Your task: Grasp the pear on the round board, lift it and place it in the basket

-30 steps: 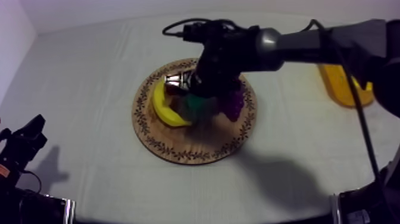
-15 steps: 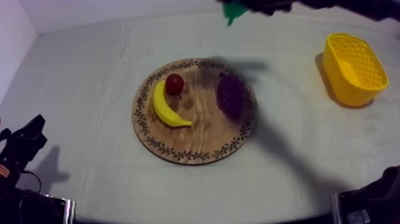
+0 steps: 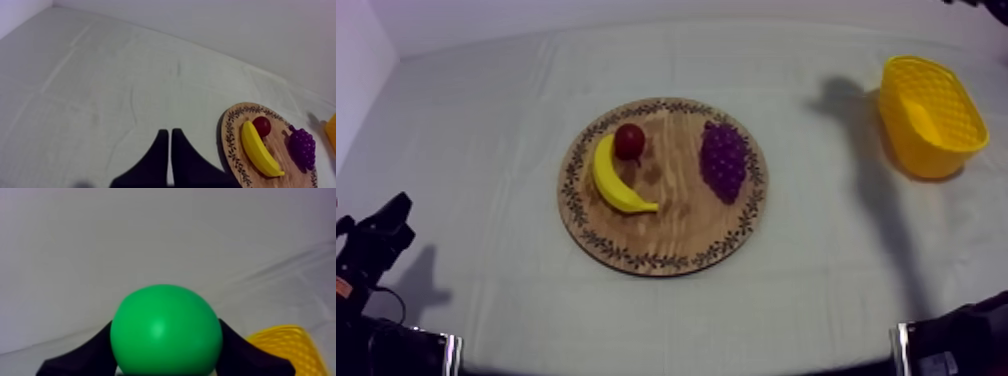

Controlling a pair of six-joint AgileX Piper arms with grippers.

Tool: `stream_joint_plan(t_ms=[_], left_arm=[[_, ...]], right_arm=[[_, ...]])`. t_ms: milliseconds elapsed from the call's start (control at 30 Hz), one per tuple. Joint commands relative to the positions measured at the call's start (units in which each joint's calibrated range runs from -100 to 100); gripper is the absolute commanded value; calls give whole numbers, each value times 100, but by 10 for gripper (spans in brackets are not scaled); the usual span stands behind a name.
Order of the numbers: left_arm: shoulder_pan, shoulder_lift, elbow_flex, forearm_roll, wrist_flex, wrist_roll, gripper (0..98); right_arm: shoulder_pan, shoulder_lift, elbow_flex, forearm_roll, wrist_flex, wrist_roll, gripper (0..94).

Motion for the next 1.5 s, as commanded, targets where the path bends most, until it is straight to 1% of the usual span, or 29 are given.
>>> stream_joint_plan(t_ms=[0, 67, 133, 367, 600, 833, 1067, 1467], left_arm=[[1, 0, 2, -2, 1, -2, 1], [1, 0, 2, -2, 1, 0, 1], [1, 0, 2, -2, 1, -2, 1], [1, 0, 2, -2, 1, 1, 1], [1, 0, 2, -2, 1, 1, 1], [1, 0, 2, -2, 1, 1, 1], [1, 0, 2, -2, 1, 0, 1], [1, 0, 2, -2, 1, 1, 1]], right_arm=[[567, 33, 247, 12, -327, 45, 372], [734, 86, 448, 14, -492, 110, 375], [851, 162, 637, -52, -613, 221, 380], [1051, 691, 1136, -468, -855, 689, 391], [1111, 1177, 1263, -736, -875, 852, 379], [1176, 1515, 1309, -1000, -767, 1105, 378], [1258, 1781, 1336, -1137, -650, 1300, 371], [1289, 2028, 1361, -1228, -434, 1387, 350]])
